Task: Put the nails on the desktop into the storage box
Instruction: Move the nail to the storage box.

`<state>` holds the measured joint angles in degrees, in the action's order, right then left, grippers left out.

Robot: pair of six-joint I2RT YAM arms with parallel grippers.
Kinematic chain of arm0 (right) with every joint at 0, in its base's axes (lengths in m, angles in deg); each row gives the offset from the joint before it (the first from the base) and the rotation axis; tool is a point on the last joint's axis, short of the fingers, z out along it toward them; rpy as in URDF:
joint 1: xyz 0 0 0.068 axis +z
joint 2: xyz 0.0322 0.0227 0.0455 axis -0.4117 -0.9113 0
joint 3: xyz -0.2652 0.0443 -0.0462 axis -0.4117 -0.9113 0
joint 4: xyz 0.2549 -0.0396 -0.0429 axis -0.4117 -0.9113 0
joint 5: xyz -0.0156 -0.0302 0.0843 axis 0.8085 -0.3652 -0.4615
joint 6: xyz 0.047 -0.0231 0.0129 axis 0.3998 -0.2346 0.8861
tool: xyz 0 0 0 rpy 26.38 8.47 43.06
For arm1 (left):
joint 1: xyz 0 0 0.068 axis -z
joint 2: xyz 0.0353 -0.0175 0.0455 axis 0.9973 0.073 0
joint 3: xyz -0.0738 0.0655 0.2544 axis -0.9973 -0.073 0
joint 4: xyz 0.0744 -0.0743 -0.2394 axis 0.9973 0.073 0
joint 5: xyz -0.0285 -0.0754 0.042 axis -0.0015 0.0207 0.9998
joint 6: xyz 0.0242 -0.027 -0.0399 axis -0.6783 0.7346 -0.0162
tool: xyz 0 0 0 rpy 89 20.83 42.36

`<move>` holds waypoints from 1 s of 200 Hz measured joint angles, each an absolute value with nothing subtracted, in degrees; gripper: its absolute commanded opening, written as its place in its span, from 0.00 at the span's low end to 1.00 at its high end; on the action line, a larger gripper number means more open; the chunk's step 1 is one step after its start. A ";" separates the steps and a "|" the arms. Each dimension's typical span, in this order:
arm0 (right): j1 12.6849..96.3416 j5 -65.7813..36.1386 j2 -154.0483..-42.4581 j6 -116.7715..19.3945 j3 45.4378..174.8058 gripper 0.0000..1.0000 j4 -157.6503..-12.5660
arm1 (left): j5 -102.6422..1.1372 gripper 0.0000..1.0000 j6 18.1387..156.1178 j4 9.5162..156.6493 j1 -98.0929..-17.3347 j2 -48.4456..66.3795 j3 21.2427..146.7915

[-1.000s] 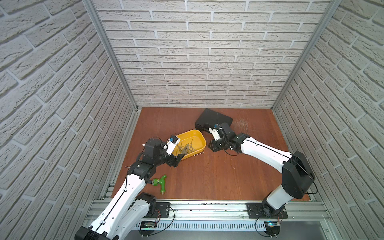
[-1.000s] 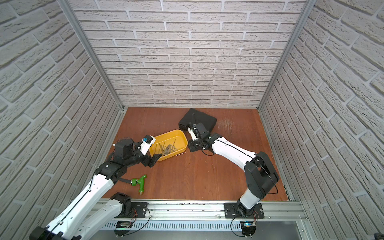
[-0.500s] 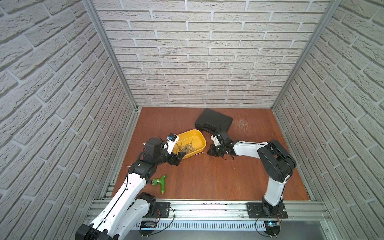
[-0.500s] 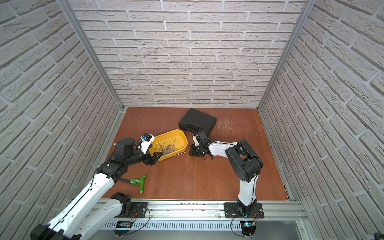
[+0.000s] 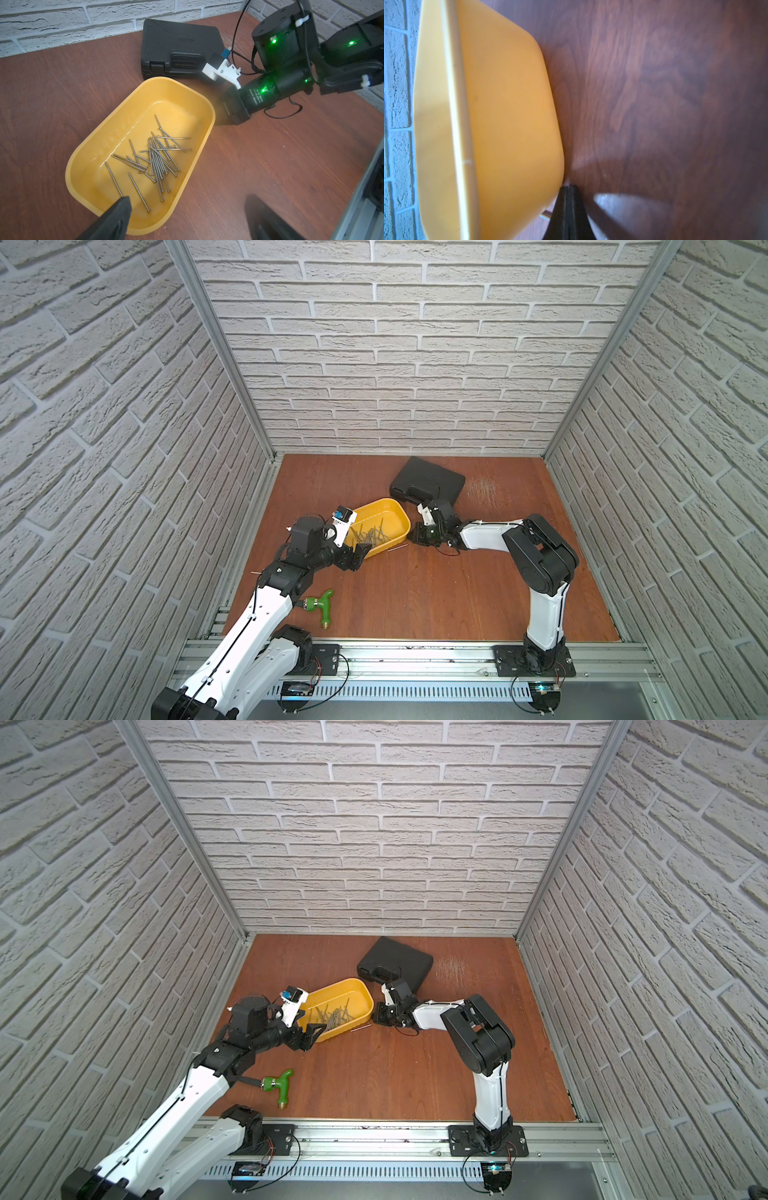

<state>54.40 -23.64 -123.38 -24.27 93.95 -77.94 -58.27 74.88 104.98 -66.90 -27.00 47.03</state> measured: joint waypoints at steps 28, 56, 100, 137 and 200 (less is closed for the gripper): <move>56.32 -24.87 -123.36 -24.27 92.24 0.02 -75.27 | -58.10 0.91 74.92 105.04 -66.90 -27.07 46.81; 58.11 -25.72 -120.46 -23.73 86.51 0.02 -71.99 | -57.90 0.91 74.90 105.07 -66.90 -27.46 46.81; 61.11 -21.63 -112.52 -26.04 81.42 0.10 -80.17 | -57.75 0.91 74.90 105.09 -66.90 -28.09 46.79; 66.29 -10.57 -109.57 -37.76 89.12 0.32 -99.34 | -57.42 0.91 74.95 105.09 -66.90 -28.11 46.79; 74.72 -5.15 -114.64 -55.44 100.44 0.47 -114.62 | -55.91 0.91 76.69 106.03 -67.57 -29.86 46.79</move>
